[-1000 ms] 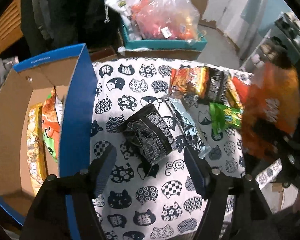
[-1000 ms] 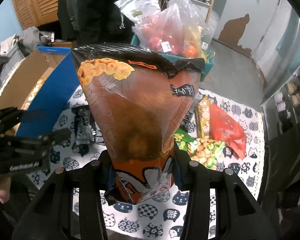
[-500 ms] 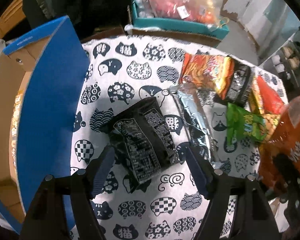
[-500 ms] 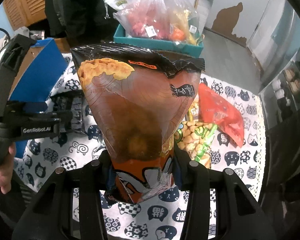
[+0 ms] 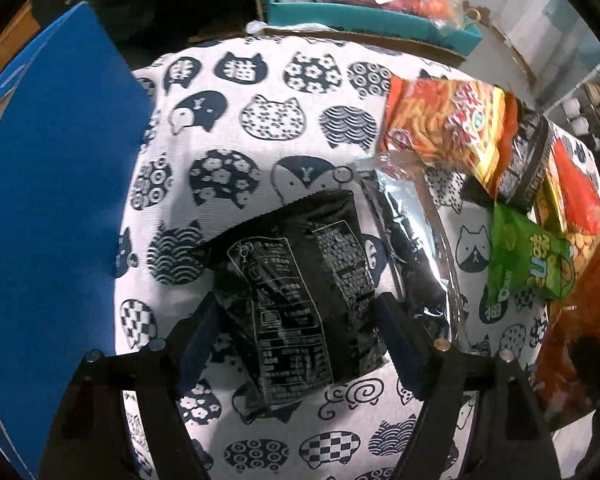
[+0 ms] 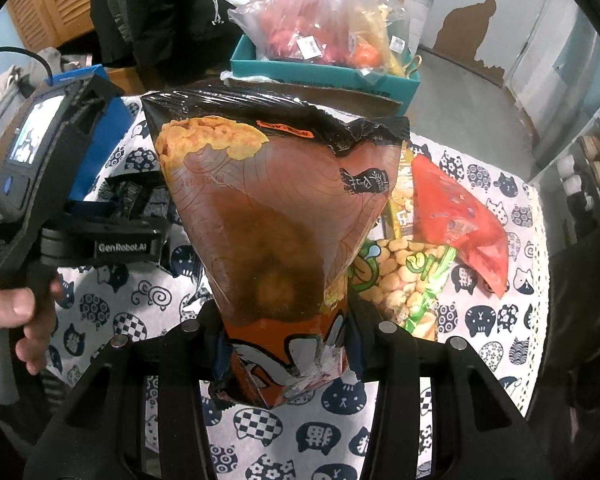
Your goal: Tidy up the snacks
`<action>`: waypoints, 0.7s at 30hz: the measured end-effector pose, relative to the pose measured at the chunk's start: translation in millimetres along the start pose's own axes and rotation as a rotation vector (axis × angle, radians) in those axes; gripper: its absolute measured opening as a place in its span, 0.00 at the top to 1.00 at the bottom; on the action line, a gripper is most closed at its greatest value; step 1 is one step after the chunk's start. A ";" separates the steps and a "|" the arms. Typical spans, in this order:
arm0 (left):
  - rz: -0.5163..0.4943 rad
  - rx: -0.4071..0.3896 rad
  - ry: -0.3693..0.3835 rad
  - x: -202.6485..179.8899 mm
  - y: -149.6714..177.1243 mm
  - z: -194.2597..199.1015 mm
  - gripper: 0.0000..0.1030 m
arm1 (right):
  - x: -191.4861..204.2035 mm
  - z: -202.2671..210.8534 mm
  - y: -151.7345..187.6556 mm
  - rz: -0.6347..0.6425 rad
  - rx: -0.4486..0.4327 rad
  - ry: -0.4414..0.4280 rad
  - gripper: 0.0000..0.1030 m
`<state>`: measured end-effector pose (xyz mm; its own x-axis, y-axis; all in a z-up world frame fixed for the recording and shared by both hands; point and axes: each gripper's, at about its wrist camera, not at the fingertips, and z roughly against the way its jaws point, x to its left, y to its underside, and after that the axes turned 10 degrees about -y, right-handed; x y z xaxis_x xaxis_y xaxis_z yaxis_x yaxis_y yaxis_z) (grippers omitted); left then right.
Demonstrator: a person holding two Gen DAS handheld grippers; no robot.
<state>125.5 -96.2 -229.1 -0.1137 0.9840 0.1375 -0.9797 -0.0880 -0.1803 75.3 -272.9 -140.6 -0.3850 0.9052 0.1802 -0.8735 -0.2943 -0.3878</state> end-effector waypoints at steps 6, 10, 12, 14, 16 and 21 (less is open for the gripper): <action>-0.062 -0.050 0.023 -5.5 3.7 -1.1 0.34 | -1.0 -2.3 0.0 -0.004 0.007 0.002 0.58; -0.078 -0.067 0.017 -3.4 5.8 0.7 0.35 | 0.7 -1.0 0.2 0.002 0.008 0.010 0.58; -0.079 -0.077 0.016 0.5 6.7 4.3 0.35 | 1.8 0.7 -0.3 0.004 0.004 0.012 0.58; -0.080 -0.092 0.016 6.4 8.0 11.6 0.35 | 2.9 3.0 -1.1 0.006 -0.001 0.014 0.58; -0.083 -0.115 0.014 10.6 8.8 20.9 0.35 | 5.2 6.4 -2.9 0.009 -0.009 0.018 0.58; -0.088 -0.151 0.025 16.7 15.1 44.5 0.35 | 13.3 15.5 -8.6 0.021 -0.032 0.027 0.58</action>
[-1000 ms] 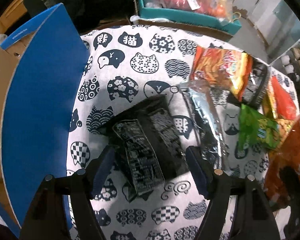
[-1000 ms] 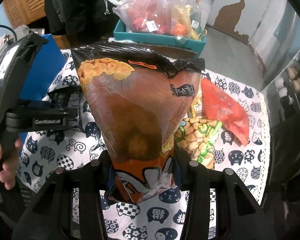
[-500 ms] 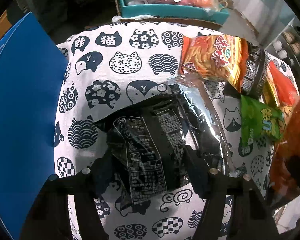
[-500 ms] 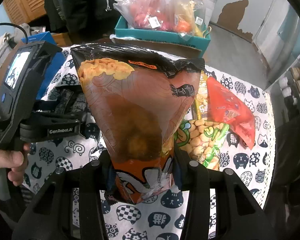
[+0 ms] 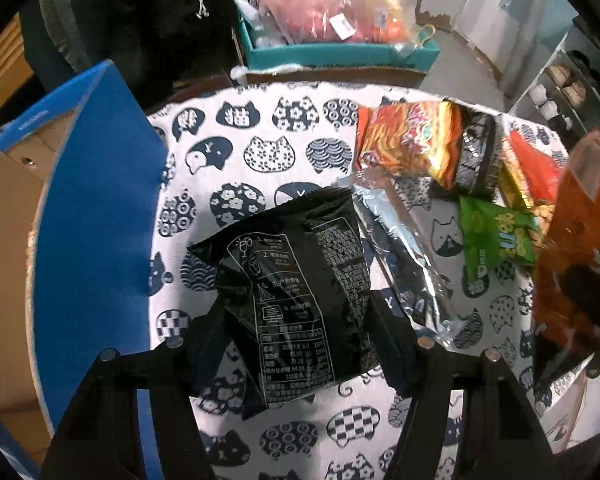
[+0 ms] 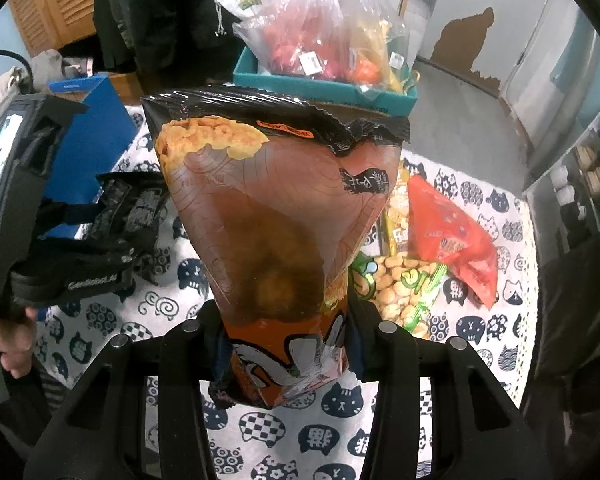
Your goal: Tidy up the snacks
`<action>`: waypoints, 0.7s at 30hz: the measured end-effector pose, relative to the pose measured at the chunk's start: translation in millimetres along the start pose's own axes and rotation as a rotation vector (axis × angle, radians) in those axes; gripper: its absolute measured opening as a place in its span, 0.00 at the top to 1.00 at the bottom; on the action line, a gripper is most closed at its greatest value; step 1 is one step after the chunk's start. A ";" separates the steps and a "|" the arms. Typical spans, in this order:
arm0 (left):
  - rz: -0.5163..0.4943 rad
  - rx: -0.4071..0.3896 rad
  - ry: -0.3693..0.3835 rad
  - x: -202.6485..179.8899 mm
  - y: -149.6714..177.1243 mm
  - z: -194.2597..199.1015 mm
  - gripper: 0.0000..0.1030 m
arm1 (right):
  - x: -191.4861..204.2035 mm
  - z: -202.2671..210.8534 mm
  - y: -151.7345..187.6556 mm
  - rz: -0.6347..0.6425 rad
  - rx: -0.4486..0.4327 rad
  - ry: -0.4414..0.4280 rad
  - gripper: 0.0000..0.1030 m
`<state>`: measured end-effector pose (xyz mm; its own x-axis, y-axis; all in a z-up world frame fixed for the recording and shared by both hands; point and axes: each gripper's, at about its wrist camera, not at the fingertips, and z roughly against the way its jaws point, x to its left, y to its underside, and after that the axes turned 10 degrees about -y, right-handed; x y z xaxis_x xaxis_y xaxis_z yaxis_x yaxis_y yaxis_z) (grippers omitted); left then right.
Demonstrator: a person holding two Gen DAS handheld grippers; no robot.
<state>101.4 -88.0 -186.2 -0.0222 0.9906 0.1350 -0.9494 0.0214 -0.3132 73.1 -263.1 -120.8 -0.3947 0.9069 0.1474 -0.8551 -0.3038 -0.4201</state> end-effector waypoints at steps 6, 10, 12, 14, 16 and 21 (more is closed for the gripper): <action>-0.009 -0.070 0.014 12.9 4.2 35.0 0.35 | 11.9 11.8 -9.0 0.016 -0.034 0.008 0.58; -0.022 -0.124 0.010 24.8 9.3 58.0 0.35 | 23.3 20.5 -15.1 0.030 -0.059 0.010 0.58; -0.020 -0.141 0.012 31.0 9.6 65.5 0.35 | 27.7 23.5 -17.9 0.034 -0.070 0.010 0.58; -0.013 -0.159 0.012 39.7 11.6 76.0 0.35 | 33.7 27.1 -21.7 0.038 -0.084 0.007 0.58; -0.008 -0.173 0.008 48.4 12.1 84.8 0.35 | 39.3 29.9 -25.6 0.042 -0.093 0.000 0.58; 0.008 -0.208 0.008 69.7 16.4 102.5 0.35 | 56.6 37.2 -36.6 0.059 -0.112 -0.015 0.58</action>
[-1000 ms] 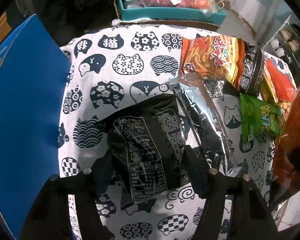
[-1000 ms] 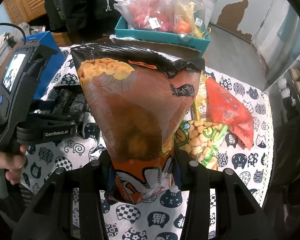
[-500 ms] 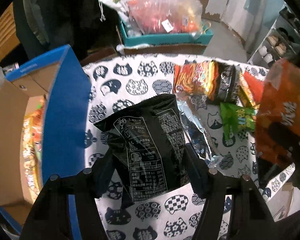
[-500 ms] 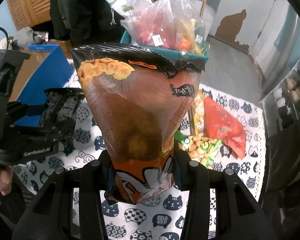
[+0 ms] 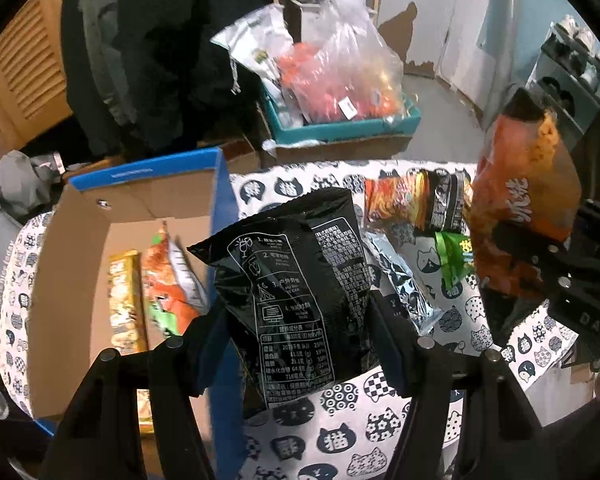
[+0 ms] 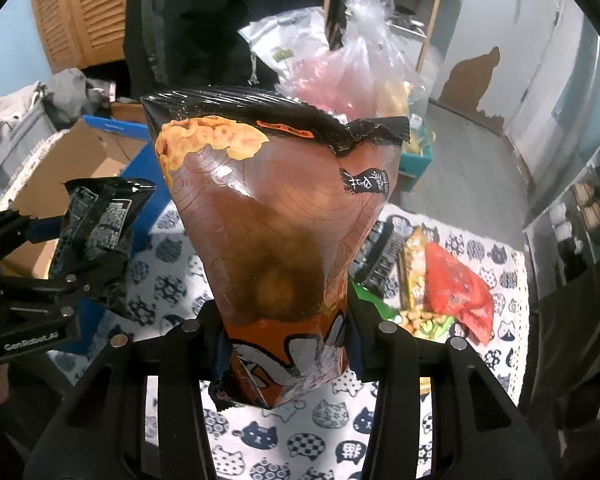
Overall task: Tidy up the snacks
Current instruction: 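Carry the black bag with left tool while right tool carries orange chip bag over the box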
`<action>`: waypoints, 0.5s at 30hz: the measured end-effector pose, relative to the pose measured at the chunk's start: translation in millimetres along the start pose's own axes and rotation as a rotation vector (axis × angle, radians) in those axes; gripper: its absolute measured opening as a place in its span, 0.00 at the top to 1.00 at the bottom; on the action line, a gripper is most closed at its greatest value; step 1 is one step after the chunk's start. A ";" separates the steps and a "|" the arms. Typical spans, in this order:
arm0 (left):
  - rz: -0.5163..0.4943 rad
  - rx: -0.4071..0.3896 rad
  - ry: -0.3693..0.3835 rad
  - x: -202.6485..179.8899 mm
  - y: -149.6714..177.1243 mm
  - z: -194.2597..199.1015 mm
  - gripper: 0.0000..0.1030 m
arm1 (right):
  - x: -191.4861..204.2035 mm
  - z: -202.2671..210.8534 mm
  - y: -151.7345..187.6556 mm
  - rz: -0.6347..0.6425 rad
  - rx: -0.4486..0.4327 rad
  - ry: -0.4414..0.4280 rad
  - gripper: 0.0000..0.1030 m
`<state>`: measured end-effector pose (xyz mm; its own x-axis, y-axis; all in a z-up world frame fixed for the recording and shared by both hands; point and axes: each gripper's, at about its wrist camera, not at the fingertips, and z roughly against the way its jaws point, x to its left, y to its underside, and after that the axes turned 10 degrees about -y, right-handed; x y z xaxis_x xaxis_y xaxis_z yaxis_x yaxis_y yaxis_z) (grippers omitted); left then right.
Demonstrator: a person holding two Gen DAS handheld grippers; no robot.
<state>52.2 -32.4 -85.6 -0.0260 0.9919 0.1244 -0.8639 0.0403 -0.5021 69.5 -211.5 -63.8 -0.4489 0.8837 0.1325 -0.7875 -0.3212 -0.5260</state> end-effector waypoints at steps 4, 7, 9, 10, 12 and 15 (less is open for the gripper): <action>0.014 -0.032 0.000 15.8 2.2 14.1 0.35 | 13.2 2.2 -8.8 0.009 -0.009 -0.011 0.58; 0.025 -0.053 0.001 27.5 3.8 23.6 0.35 | 25.8 3.5 -17.9 0.022 -0.019 -0.024 0.58; 0.032 -0.061 0.002 34.4 4.8 27.6 0.35 | 35.0 3.7 -23.8 0.031 -0.023 -0.035 0.58; 0.037 -0.067 0.004 38.7 5.5 29.9 0.35 | 39.4 3.8 -25.9 0.037 -0.025 -0.039 0.58; 0.044 -0.078 0.003 46.3 6.7 33.6 0.35 | 49.2 2.7 -30.8 0.050 -0.027 -0.045 0.58; 0.053 -0.094 -0.005 57.9 9.6 37.2 0.35 | 64.4 -0.2 -38.4 0.067 -0.027 -0.065 0.58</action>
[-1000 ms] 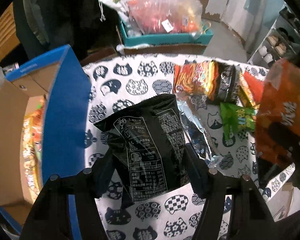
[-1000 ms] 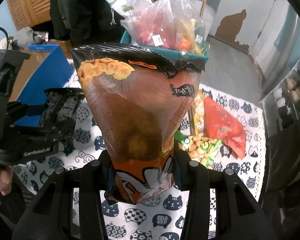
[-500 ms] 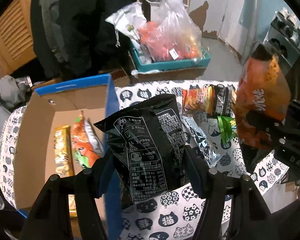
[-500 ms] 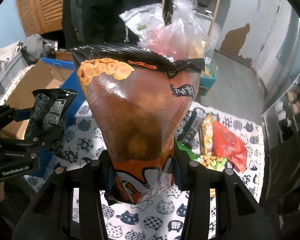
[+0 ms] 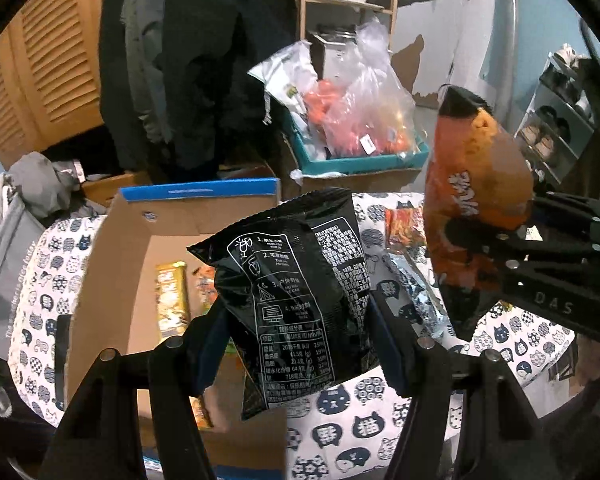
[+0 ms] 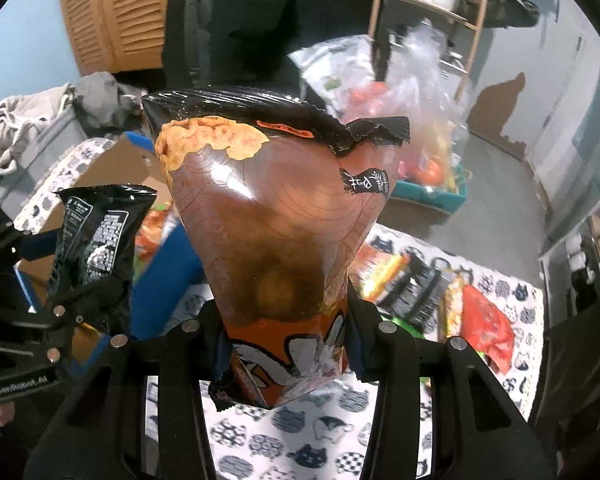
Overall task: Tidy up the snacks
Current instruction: 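Carry the black bag with left tool while right tool carries orange chip bag over the box, then open both tools to drop the black and orange bags into the box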
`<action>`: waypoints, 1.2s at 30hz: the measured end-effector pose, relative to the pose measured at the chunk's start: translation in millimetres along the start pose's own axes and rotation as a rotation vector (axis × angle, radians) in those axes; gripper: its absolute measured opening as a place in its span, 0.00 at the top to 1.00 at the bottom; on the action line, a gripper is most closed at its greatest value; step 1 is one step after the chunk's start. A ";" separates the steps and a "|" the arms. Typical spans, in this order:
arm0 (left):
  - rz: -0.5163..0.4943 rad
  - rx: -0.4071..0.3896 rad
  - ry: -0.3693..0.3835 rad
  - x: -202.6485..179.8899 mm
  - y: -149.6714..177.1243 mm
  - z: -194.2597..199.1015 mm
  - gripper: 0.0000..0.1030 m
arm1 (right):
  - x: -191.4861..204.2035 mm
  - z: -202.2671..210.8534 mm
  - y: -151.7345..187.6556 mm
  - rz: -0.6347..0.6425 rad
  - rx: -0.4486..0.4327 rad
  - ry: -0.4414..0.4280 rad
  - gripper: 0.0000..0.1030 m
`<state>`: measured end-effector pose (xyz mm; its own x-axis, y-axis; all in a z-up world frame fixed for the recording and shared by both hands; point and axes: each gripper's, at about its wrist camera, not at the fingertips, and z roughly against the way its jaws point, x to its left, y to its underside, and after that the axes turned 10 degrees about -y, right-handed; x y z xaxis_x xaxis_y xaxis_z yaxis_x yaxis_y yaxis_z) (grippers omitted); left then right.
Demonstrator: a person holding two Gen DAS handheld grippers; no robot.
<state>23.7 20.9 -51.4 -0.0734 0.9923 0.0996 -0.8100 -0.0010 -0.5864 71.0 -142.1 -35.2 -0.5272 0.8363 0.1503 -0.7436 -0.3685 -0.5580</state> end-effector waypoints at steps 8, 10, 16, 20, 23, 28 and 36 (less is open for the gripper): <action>0.074 -0.003 -0.004 44.1 7.8 4.6 0.35 | 39.5 -16.4 -18.9 0.056 0.017 -0.033 0.58; 0.088 -0.005 -0.013 54.4 10.4 4.8 0.35 | 49.1 -22.0 -23.5 0.065 0.024 -0.048 0.58; 0.136 0.007 -0.039 84.0 20.2 1.0 0.35 | 80.0 -37.6 -37.6 0.092 0.039 -0.088 0.58; 0.160 0.011 -0.059 100.7 26.4 -1.7 0.35 | 99.2 -50.6 -46.3 0.107 0.055 -0.106 0.58; 0.170 0.022 -0.082 111.2 30.0 -8.0 0.35 | 108.0 -60.0 -51.2 0.109 0.070 -0.126 0.58; 0.184 0.042 -0.108 123.2 35.5 -17.8 0.35 | 120.9 -75.9 -54.2 0.102 0.101 -0.154 0.58; 0.193 0.078 -0.169 131.6 38.6 -30.0 0.35 | 129.6 -86.7 -54.0 0.086 0.127 -0.200 0.40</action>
<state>0.2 155.3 -85.0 -0.3220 0.9380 0.1287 -0.8136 -0.2046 -0.5442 78.4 21.3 -56.4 -0.6522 0.7075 0.2721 -0.7315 -0.4934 -0.4706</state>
